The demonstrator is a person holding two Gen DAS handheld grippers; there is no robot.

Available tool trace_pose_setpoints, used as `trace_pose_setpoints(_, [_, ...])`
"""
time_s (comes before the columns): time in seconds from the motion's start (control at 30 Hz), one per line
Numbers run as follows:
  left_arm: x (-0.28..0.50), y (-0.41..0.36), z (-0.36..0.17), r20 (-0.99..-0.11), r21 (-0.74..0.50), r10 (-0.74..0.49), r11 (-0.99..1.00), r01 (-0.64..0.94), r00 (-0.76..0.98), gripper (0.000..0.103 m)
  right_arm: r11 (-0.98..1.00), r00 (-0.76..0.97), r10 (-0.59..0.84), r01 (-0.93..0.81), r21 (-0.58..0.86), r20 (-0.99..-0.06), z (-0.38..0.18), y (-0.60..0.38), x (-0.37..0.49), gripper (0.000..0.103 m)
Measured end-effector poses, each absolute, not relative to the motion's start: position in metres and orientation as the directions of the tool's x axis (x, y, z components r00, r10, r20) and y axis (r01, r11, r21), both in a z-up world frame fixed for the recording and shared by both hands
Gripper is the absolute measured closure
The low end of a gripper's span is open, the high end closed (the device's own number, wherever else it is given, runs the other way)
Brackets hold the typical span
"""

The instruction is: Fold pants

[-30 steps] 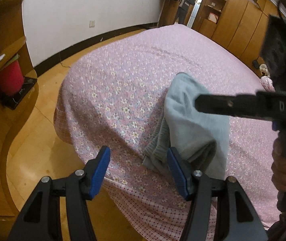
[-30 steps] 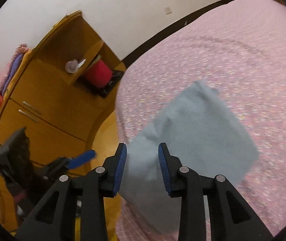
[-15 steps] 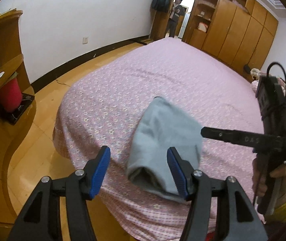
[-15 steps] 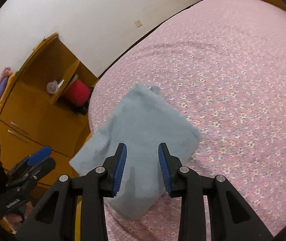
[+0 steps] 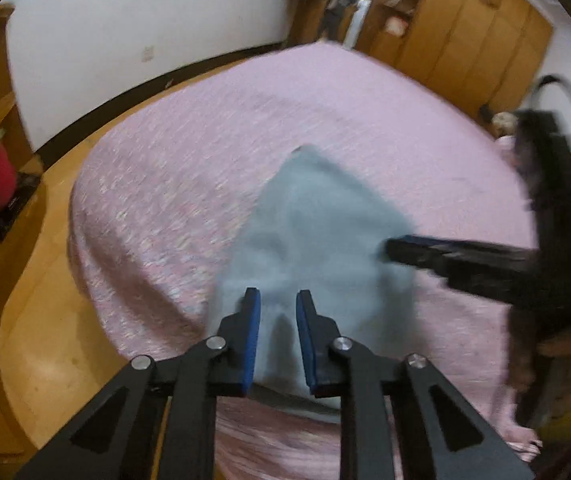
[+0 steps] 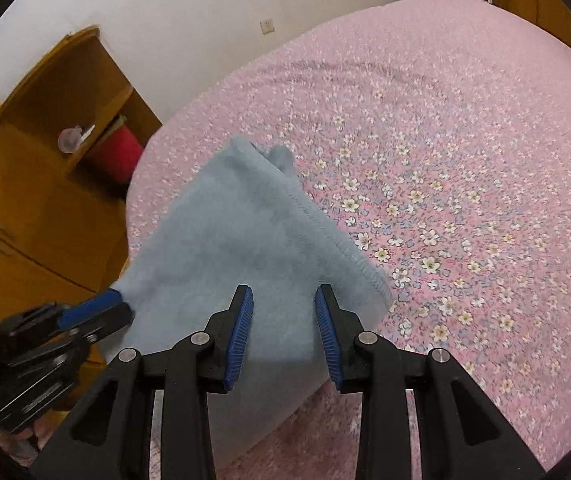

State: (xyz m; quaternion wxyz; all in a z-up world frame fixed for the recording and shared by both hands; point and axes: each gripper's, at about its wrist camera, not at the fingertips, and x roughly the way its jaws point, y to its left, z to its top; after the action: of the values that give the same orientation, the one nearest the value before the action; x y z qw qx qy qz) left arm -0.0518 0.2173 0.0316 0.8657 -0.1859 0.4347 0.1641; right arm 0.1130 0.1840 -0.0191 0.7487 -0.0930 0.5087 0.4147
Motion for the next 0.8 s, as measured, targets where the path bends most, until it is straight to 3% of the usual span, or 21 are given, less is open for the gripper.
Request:
trace_pose_setpoints(0.13, [-0.050,0.233,0.003,-0.839,-0.217,0.094,0.845,-0.489,0.535,0.089,0.625,0.144,0.527,-0.733,0.268,-0.837,-0.030,0.191,0.116,0.069])
trace_pose_setpoints(0.33, [-0.046,0.232,0.006,-0.842,-0.185,0.109,0.862,-0.473,0.528,0.089,0.646,0.169,0.536,-0.713,0.273,-0.827,-0.021,0.182,0.109,0.069])
trace_pose_setpoints(0.4, [-0.046,0.230,0.011,-0.843,-0.185,0.102,0.867,-0.462,0.528,0.089,0.663,0.178,0.535,-0.694,0.280,-0.826,-0.013,0.172,0.103,0.064])
trace_pose_setpoints(0.47, [-0.046,0.229,0.020,-0.842,-0.179,0.096,0.878,-0.444,0.530,0.084,0.671,0.180,0.547,-0.678,0.299,-0.818,-0.006,0.158,0.096,0.048])
trace_pose_setpoints(0.53, [-0.042,0.227,0.026,-0.837,-0.178,0.090,0.888,-0.423,0.540,0.065,0.682,0.183,0.557,-0.658,0.320,-0.810,0.000,0.144,0.090,0.043])
trace_pose_setpoints(0.8, [-0.021,0.226,0.039,-0.842,-0.188,0.015,0.929,-0.319,0.539,0.046,0.738,0.136,0.556,-0.534,0.412,-0.820,-0.011,0.109,0.087,0.041])
